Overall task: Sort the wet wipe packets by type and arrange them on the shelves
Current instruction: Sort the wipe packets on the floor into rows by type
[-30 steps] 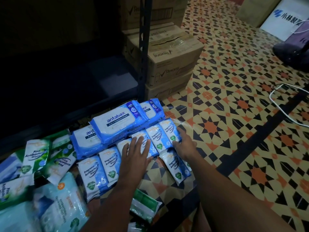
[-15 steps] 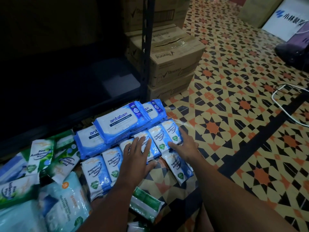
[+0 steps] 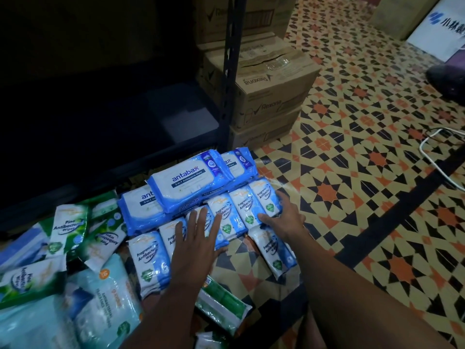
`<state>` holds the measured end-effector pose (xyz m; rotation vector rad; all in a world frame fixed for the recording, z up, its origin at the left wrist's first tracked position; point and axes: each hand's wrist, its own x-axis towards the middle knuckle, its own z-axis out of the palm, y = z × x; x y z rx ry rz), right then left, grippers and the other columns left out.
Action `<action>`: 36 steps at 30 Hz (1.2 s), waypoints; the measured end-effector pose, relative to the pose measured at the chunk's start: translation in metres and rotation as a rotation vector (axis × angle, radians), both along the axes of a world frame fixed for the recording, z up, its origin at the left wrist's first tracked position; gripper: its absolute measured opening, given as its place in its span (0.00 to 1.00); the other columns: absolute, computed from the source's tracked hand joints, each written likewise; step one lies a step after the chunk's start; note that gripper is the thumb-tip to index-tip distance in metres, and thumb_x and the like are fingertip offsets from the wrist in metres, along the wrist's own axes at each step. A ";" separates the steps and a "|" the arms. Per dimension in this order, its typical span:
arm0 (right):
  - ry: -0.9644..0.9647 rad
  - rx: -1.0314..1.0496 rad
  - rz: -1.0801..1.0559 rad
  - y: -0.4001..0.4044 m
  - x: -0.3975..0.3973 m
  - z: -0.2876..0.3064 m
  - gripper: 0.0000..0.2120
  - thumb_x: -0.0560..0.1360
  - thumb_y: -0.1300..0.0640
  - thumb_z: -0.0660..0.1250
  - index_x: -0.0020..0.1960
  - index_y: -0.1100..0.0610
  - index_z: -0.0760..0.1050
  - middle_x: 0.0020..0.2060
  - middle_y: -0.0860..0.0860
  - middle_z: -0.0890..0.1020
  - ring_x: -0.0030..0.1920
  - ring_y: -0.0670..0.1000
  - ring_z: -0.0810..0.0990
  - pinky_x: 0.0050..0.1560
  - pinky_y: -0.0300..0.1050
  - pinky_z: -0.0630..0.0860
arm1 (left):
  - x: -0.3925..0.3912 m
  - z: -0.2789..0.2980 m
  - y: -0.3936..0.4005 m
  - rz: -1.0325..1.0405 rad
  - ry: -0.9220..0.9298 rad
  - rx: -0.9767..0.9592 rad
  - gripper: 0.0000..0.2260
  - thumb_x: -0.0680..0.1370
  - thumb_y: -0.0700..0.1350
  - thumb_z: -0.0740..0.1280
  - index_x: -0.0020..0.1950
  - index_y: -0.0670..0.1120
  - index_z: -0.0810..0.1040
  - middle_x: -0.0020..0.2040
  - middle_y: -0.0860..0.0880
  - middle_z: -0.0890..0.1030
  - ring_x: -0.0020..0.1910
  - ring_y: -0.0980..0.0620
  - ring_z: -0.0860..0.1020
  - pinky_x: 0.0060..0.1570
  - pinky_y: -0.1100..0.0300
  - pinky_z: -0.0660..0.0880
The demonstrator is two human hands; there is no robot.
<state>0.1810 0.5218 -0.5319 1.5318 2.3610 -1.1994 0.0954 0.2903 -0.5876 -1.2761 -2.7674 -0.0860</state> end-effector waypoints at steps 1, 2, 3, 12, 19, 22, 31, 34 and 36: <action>-0.013 0.012 0.009 0.000 -0.001 0.000 0.41 0.71 0.42 0.76 0.77 0.35 0.56 0.72 0.52 0.68 0.71 0.61 0.61 0.68 0.71 0.61 | -0.001 0.001 0.001 0.005 -0.006 0.002 0.41 0.71 0.68 0.69 0.79 0.50 0.65 0.76 0.39 0.68 0.74 0.35 0.66 0.64 0.34 0.67; -0.031 0.022 0.023 0.001 -0.001 0.001 0.42 0.71 0.41 0.75 0.77 0.35 0.55 0.73 0.52 0.67 0.71 0.62 0.62 0.69 0.71 0.61 | -0.001 0.002 0.002 0.010 -0.016 0.003 0.41 0.71 0.68 0.69 0.79 0.50 0.66 0.76 0.39 0.68 0.74 0.35 0.66 0.64 0.34 0.68; -0.051 0.035 0.044 0.000 0.000 0.004 0.42 0.72 0.40 0.74 0.78 0.36 0.54 0.74 0.52 0.66 0.72 0.63 0.61 0.69 0.71 0.60 | -0.001 0.004 0.003 0.013 -0.033 0.007 0.42 0.71 0.69 0.69 0.79 0.50 0.66 0.76 0.39 0.68 0.74 0.36 0.66 0.64 0.34 0.69; -0.044 0.269 0.260 -0.044 0.004 0.040 0.34 0.76 0.41 0.71 0.78 0.42 0.62 0.77 0.55 0.58 0.77 0.60 0.53 0.73 0.62 0.54 | -0.010 0.042 -0.035 -0.125 -0.126 0.127 0.29 0.79 0.62 0.63 0.75 0.48 0.70 0.70 0.43 0.74 0.69 0.39 0.72 0.63 0.41 0.70; 0.005 0.155 0.640 -0.118 0.009 0.056 0.08 0.76 0.57 0.73 0.54 0.54 0.78 0.48 0.53 0.77 0.49 0.55 0.77 0.48 0.48 0.75 | 0.003 0.068 -0.107 -0.174 -0.271 0.143 0.15 0.75 0.40 0.71 0.61 0.46 0.78 0.51 0.45 0.81 0.50 0.40 0.79 0.47 0.49 0.76; -0.023 0.160 0.791 -0.155 0.018 0.063 0.04 0.79 0.59 0.66 0.51 0.54 0.79 0.41 0.50 0.79 0.38 0.48 0.76 0.40 0.41 0.75 | 0.011 0.074 -0.144 -0.176 -0.298 0.124 0.09 0.75 0.41 0.68 0.54 0.45 0.80 0.46 0.45 0.81 0.44 0.40 0.80 0.41 0.50 0.75; -0.202 0.066 1.046 -0.231 0.031 0.066 0.12 0.71 0.62 0.76 0.53 0.59 0.80 0.45 0.55 0.84 0.46 0.55 0.82 0.45 0.44 0.76 | 0.026 0.091 -0.214 -0.068 -0.281 0.028 0.12 0.76 0.52 0.67 0.56 0.49 0.80 0.50 0.48 0.81 0.52 0.43 0.78 0.54 0.48 0.69; -0.271 0.090 1.078 -0.242 0.043 0.067 0.20 0.63 0.60 0.81 0.51 0.53 0.77 0.44 0.53 0.83 0.44 0.53 0.81 0.41 0.39 0.73 | 0.042 0.099 -0.213 -0.189 -0.332 -0.003 0.19 0.75 0.62 0.66 0.59 0.51 0.79 0.55 0.48 0.79 0.56 0.44 0.75 0.56 0.50 0.68; -0.333 0.119 1.073 -0.248 0.052 0.064 0.26 0.59 0.56 0.84 0.51 0.49 0.74 0.49 0.53 0.81 0.49 0.53 0.79 0.47 0.42 0.78 | 0.062 0.098 -0.211 -0.313 -0.350 -0.005 0.23 0.71 0.69 0.65 0.52 0.51 0.79 0.56 0.49 0.77 0.58 0.46 0.73 0.57 0.50 0.68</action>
